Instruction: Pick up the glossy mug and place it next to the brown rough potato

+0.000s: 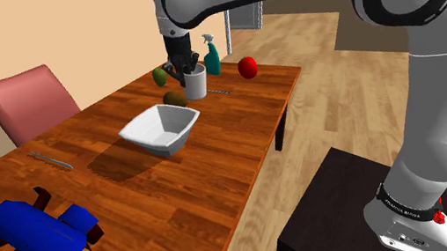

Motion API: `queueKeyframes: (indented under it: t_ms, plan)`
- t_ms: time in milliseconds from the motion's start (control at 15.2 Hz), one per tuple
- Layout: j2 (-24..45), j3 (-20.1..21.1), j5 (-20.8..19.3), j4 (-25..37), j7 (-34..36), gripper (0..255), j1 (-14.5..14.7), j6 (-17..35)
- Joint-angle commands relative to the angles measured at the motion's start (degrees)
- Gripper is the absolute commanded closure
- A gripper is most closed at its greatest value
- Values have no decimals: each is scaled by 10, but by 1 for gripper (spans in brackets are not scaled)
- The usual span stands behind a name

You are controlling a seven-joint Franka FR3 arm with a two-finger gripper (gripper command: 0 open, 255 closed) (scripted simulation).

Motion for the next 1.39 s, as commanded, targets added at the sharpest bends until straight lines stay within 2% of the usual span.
queueKeyframes:
  t_ms: [0, 264, 528, 1320]
  plan:
    - [27, -8, -6, 41, -21, 255, -6, -12]
    - [89, -23, -19, 133, -60, 255, -13, -39]
    - [173, -39, -34, 268, -103, 255, -9, -85]
    - [149, -38, -31, 134, -86, 255, -33, 22]
